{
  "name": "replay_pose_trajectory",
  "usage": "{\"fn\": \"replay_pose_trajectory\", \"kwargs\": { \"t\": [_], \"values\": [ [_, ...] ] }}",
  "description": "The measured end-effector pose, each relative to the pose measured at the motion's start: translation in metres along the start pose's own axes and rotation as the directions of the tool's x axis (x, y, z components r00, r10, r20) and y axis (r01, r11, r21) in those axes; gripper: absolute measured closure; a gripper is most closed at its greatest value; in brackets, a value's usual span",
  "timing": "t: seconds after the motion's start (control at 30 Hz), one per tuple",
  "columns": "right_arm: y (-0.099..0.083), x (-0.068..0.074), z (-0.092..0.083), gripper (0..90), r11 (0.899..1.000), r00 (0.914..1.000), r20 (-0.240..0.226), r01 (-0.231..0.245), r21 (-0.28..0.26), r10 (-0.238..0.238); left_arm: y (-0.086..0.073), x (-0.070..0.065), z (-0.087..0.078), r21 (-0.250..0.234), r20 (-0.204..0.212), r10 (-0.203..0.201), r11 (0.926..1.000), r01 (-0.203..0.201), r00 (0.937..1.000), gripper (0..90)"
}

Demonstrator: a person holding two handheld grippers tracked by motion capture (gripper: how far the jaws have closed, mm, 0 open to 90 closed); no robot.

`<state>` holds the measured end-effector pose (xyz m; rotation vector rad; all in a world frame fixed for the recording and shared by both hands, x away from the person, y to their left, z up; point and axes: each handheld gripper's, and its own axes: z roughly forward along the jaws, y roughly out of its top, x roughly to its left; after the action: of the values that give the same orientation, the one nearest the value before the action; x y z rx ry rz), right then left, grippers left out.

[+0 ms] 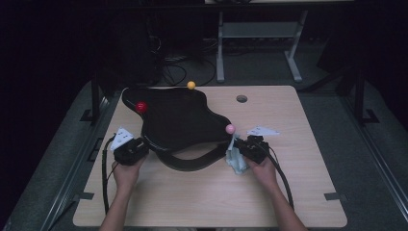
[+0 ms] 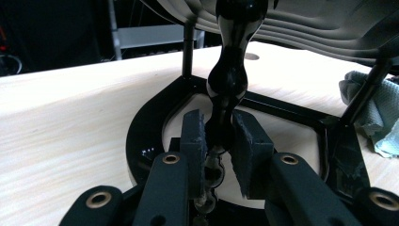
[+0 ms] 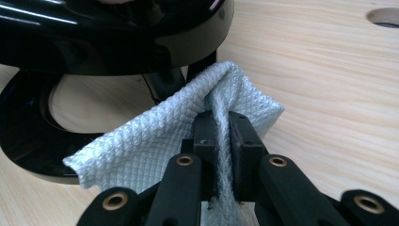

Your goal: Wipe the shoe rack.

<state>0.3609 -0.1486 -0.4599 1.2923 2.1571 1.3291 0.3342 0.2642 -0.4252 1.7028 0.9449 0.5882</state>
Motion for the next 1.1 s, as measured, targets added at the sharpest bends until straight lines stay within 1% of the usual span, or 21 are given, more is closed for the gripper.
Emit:
{"fn": "replay_pose_trajectory", "kwargs": {
  "t": [0.1,0.13,0.17,0.27,0.37,0.47,0.5,0.57,0.67,0.7,0.73,0.77,0.8,0.83,0.9,0.97,1.1],
  "values": [
    [-0.004,-0.009,-0.009,82.7,1.000,0.9998,0.015,-0.010,-0.008,0.010,0.003,-0.007,0.011,0.002,0.015,0.008,1.0000,-0.008,0.9999,75.4],
    [-0.004,-0.009,-0.009,82.7,1.000,0.9998,0.015,-0.010,-0.008,0.010,0.003,-0.007,0.011,0.002,0.015,0.008,1.0000,-0.008,0.9999,75.4],
    [-0.007,-0.016,-0.015,82.7,1.000,0.9993,0.028,-0.024,-0.015,0.024,0.004,-0.012,0.020,-0.007,0.029,0.005,1.0000,-0.005,0.9996,75.4],
    [-0.010,-0.024,-0.021,82.7,0.999,0.9984,0.043,-0.037,-0.018,0.038,0.007,-0.018,0.029,-0.009,0.040,0.013,0.9999,-0.012,0.9991,75.4],
    [-0.012,-0.028,-0.023,82.6,0.999,0.9975,0.052,-0.047,-0.015,0.047,0.007,-0.018,0.034,-0.019,0.047,0.011,0.9998,-0.010,0.9988,75.3],
    [-0.015,-0.030,-0.023,82.4,0.999,0.9971,0.060,-0.046,0.002,0.046,0.009,-0.016,0.035,-0.006,0.059,0.018,0.9998,-0.018,0.9981,74.8],
    [-0.016,-0.030,-0.022,82.3,0.999,0.9969,0.061,-0.050,0.003,0.050,0.009,-0.016,0.034,-0.003,0.062,0.020,0.9998,-0.020,0.9979,74.3],
    [-0.016,-0.031,-0.021,82.3,0.999,0.9966,0.063,-0.054,0.002,0.053,0.009,-0.015,0.030,-0.001,0.055,0.021,0.9998,-0.021,0.9983,68.6],
    [-0.016,-0.031,-0.020,82.2,0.998,0.9965,0.063,-0.055,0.001,0.055,0.009,-0.012,0.019,-0.008,0.042,0.029,0.9996,-0.028,0.9987,66.8],
    [-0.016,-0.031,-0.020,82.3,0.999,0.9965,0.064,-0.053,0.003,0.053,0.009,-0.011,0.013,-0.002,0.047,0.022,0.9998,-0.022,0.9987,66.6],
    [-0.016,-0.031,-0.020,82.3,0.999,0.9965,0.064,-0.053,0.003,0.053,0.009,-0.011,0.013,-0.002,0.047,0.022,0.9998,-0.022,0.9987,66.4],
    [-0.016,-0.031,-0.020,82.3,0.999,0.9964,0.069,-0.051,0.003,0.050,0.011,-0.012,0.010,-0.003,0.051,0.027,0.9996,-0.027,0.9984,66.3],
    [-0.016,-0.031,-0.020,82.3,0.999,0.9964,0.069,-0.051,0.003,0.050,0.012,-0.014,0.006,-0.008,0.055,0.031,0.9995,-0.031,0.9980,66.3],
    [-0.016,-0.030,-0.020,82.3,0.999,0.9963,0.070,-0.051,0.003,0.051,0.013,-0.016,0.003,-0.010,0.059,0.044,0.9990,-0.044,0.9973,66.3],
    [-0.016,-0.030,-0.020,82.3,0.998,0.9959,0.070,-0.058,0.002,0.058,0.017,-0.022,-0.005,-0.017,0.068,0.059,0.9982,-0.058,0.9959,65.7],
    [-0.017,-0.030,-0.020,82.3,0.998,0.9957,0.072,-0.059,-0.003,0.059,0.019,-0.029,-0.011,-0.018,0.082,0.080,0.9967,-0.079,0.9934,65.4],
    [-0.018,-0.029,-0.020,82.3,0.998,0.9955,0.072,-0.061,-0.007,0.061,0.022,-0.040,-0.024,-0.021,0.113,0.099,0.9950,-0.097,0.9886,64.2]
  ]
}}
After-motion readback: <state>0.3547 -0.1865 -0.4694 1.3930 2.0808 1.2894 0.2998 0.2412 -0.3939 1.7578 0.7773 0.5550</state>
